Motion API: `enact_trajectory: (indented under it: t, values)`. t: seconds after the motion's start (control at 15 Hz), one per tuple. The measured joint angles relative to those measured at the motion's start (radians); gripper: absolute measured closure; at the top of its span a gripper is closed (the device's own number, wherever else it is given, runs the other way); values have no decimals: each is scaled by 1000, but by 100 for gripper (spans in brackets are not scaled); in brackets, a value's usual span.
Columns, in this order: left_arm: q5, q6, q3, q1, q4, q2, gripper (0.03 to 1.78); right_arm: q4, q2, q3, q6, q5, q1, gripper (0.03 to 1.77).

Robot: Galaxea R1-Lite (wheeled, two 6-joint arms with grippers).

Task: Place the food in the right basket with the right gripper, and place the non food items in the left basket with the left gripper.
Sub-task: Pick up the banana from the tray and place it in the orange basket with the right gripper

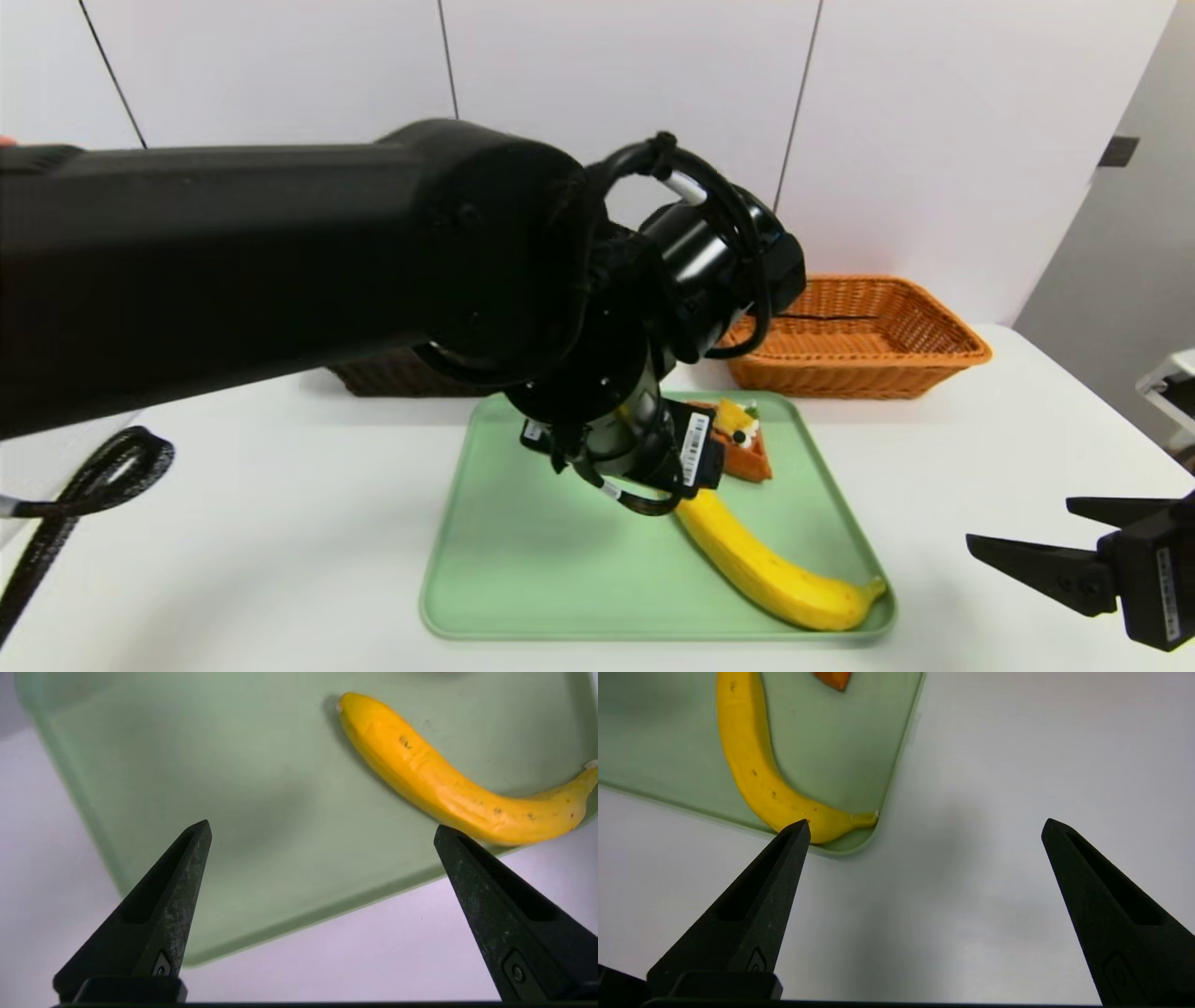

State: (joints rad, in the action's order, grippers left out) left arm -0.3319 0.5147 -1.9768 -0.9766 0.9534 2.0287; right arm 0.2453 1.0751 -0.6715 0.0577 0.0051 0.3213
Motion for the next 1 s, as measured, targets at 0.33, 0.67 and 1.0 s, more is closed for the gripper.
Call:
enact_trajectory:
  t: [0.33, 0.67, 1.0]
  values:
    - [-27, -14, 6, 69, 150, -111, 12, 2, 153, -113, 31, 4, 84, 9]
    - [-33, -22, 56, 129, 200, -190, 12, 11, 345, -241, 115, 0, 234, 9]
    - [-65, -110, 147, 182, 203, -246, 12, 13, 485, -294, 156, -9, 325, 9]
